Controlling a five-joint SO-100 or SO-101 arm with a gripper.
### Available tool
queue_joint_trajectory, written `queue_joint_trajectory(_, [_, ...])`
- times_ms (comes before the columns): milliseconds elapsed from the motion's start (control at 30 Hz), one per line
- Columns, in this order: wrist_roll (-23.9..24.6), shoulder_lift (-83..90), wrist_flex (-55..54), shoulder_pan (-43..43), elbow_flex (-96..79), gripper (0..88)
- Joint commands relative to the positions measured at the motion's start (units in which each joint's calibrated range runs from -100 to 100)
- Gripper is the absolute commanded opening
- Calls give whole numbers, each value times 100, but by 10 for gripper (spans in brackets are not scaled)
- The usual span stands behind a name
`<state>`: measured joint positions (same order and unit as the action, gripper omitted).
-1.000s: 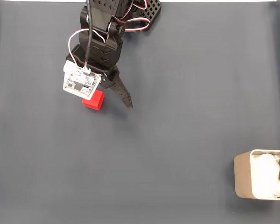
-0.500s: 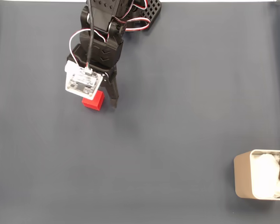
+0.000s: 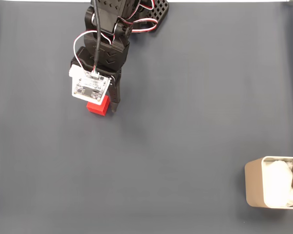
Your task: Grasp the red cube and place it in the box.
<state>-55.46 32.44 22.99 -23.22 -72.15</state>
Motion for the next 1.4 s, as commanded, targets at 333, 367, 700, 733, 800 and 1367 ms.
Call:
queue_joint_trajectory(333, [-249, 23, 94, 92, 108, 43])
queue_joint_trajectory(367, [-259, 23, 103, 99, 117, 33])
queue_joint_trajectory(700, [-15, 353, 1103, 369, 1011, 0])
queue_joint_trajectory(733, [54, 405, 1332, 447, 1239, 0])
queue_joint_trajectory(800, [195, 500, 1857, 653, 1823, 0])
queue_joint_trajectory(1367, [518, -410, 4053, 2727, 6631, 0])
